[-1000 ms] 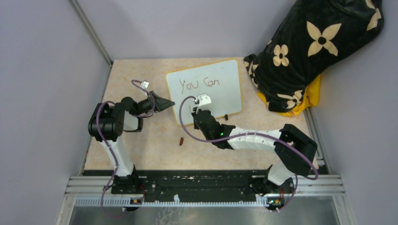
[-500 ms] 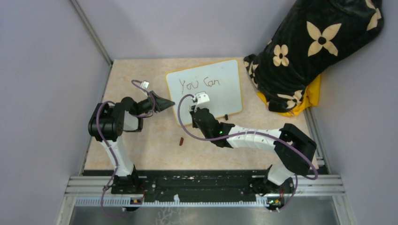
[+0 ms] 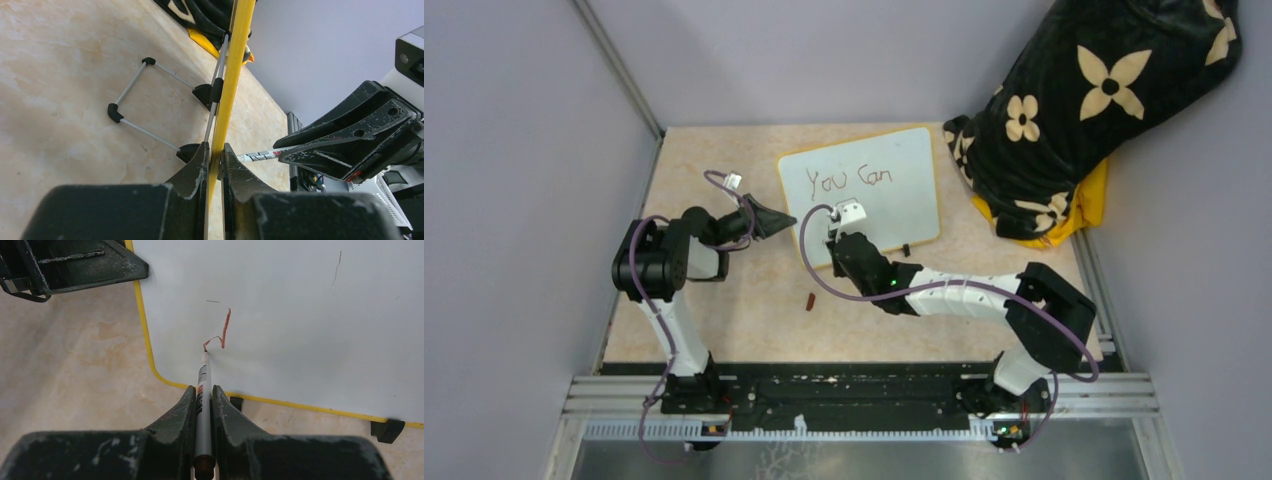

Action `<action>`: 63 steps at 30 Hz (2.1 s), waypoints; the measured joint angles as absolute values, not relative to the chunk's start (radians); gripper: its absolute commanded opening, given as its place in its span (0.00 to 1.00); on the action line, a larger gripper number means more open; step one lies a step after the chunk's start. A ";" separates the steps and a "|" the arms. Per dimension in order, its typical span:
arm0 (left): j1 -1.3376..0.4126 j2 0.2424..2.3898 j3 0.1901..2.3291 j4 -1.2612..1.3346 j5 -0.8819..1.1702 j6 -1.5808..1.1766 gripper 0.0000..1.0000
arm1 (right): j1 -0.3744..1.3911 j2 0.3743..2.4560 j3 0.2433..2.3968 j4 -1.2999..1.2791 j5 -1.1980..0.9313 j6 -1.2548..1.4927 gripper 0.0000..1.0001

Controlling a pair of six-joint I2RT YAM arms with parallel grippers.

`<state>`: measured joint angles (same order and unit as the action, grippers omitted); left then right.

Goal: Write a sentence on the whiteboard

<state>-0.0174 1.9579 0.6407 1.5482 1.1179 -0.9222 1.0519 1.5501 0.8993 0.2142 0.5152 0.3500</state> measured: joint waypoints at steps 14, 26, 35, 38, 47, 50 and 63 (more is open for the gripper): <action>-0.017 1.958 0.641 1.548 1.118 -0.922 0.00 | 1.052 1.550 0.900 0.189 0.534 0.351 0.00; -0.017 1.958 0.641 1.548 1.116 -0.922 0.00 | 1.045 1.550 0.919 0.174 0.551 0.343 0.00; -0.018 1.958 0.641 1.548 1.114 -0.922 0.00 | 1.037 1.550 0.939 0.171 0.561 0.333 0.00; -0.018 1.958 0.641 1.548 1.115 -0.922 0.00 | 1.037 1.548 0.939 0.171 0.559 0.333 0.00; -0.018 1.958 0.641 1.548 1.115 -0.922 0.00 | 1.019 1.417 0.844 0.204 0.553 0.324 0.00; -0.018 1.958 0.641 1.548 1.116 -0.922 0.00 | 1.018 1.404 0.842 0.218 0.555 0.323 0.00; -0.018 1.958 0.641 1.548 1.116 -0.922 0.00 | 1.016 1.429 0.847 0.237 0.539 0.325 0.00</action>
<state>-0.0181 1.9579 0.6407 1.5482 1.1156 -0.9222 1.0161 1.4288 0.8467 0.2375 0.5392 0.3248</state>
